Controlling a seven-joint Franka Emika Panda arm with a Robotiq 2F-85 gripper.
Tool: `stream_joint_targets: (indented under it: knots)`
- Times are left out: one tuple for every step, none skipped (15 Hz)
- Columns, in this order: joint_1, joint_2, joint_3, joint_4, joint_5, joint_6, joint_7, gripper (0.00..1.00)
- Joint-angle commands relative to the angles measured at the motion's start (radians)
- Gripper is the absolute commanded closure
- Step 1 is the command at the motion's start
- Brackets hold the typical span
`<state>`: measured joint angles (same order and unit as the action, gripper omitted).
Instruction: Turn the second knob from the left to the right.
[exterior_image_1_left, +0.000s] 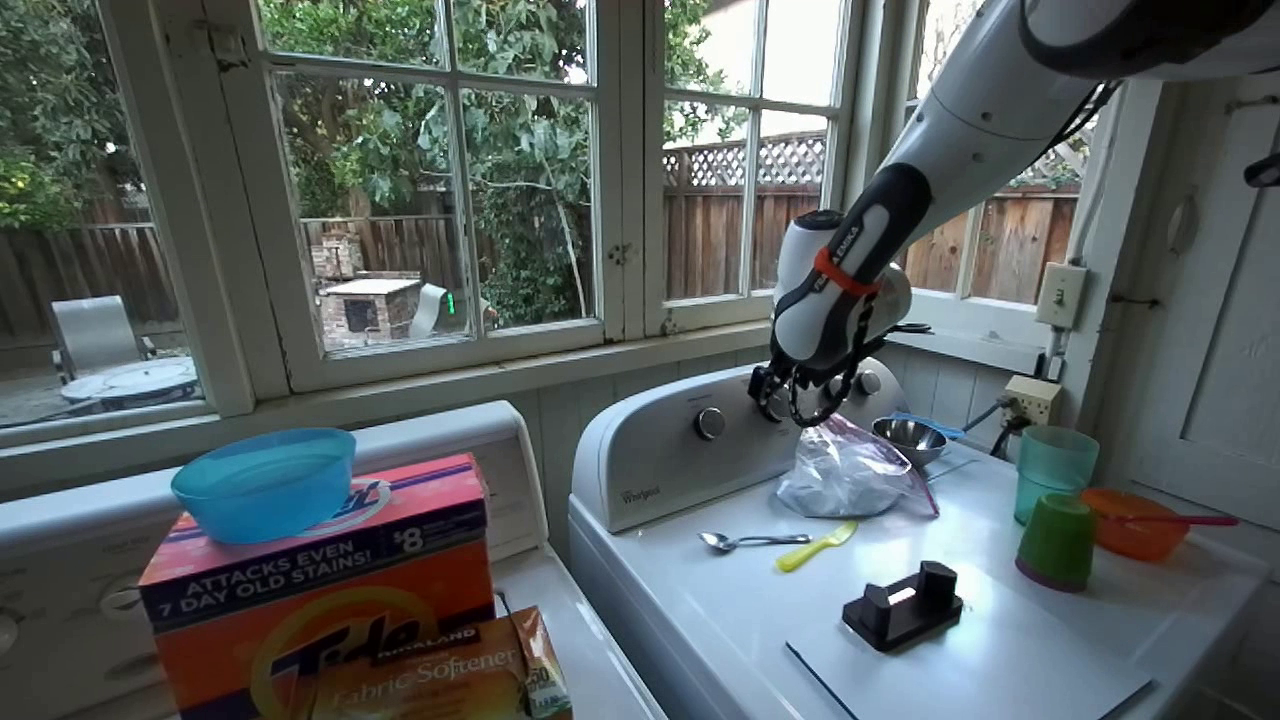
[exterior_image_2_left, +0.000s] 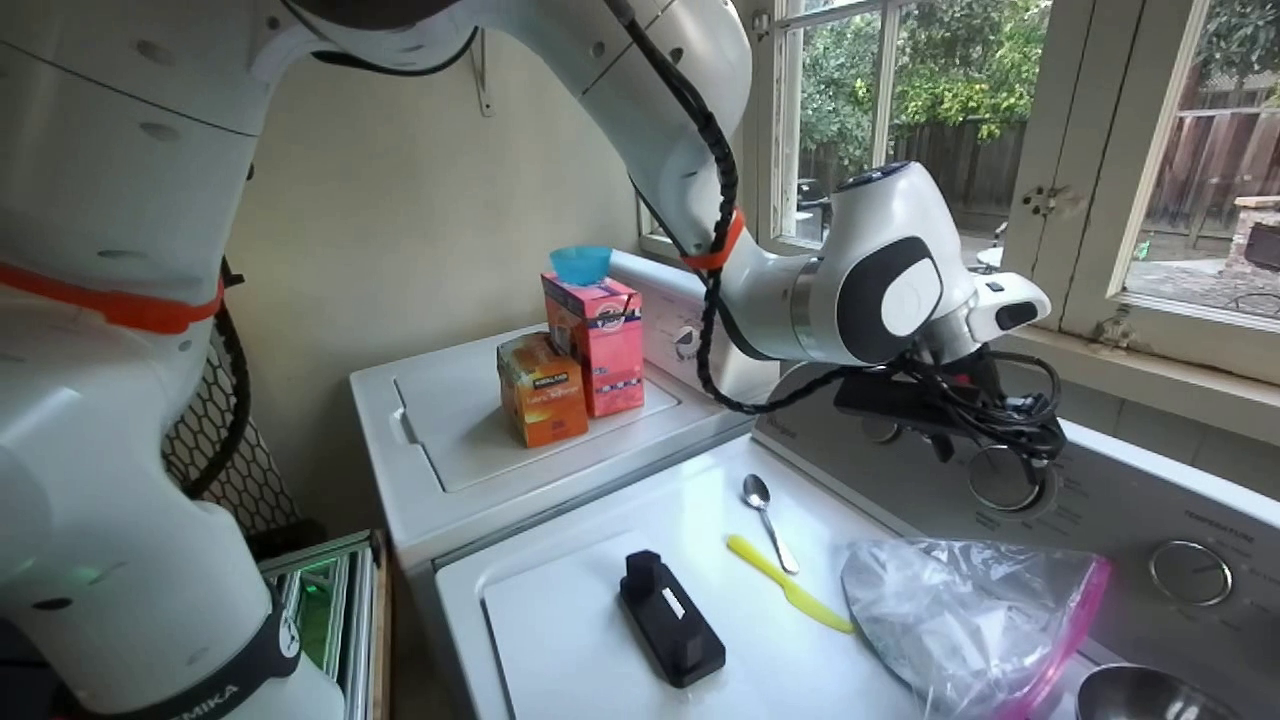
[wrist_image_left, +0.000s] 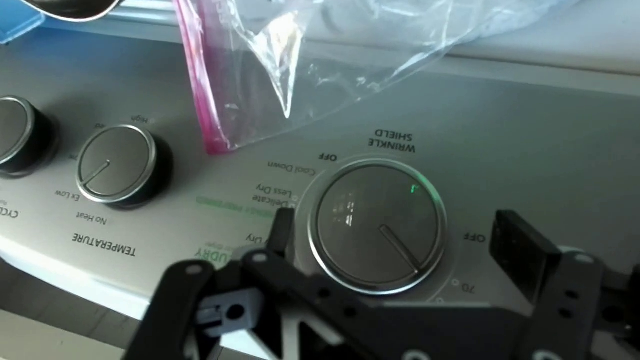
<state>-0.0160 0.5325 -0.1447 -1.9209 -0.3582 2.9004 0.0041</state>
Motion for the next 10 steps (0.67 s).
stream_joint_targets:
  knots:
    - [-0.004, 0.074, -0.007, 0.063, 0.027, 0.057, -0.038, 0.0]
    - [-0.012, 0.082, 0.001, 0.066, 0.031, 0.073, -0.054, 0.0]
    - [-0.019, 0.092, 0.008, 0.075, 0.035, 0.086, -0.066, 0.0]
    - [-0.033, 0.101, 0.023, 0.08, 0.041, 0.1, -0.091, 0.0]
    - [-0.038, 0.108, 0.026, 0.087, 0.043, 0.106, -0.107, 0.21]
    - [-0.043, 0.113, 0.03, 0.091, 0.044, 0.11, -0.128, 0.27]
    - [-0.049, 0.115, 0.038, 0.092, 0.047, 0.109, -0.147, 0.34]
    - [-0.057, 0.115, 0.044, 0.092, 0.049, 0.11, -0.164, 0.42]
    - [-0.066, 0.111, 0.051, 0.089, 0.05, 0.108, -0.183, 0.47]
    - [-0.074, 0.109, 0.06, 0.086, 0.051, 0.107, -0.2, 0.47]
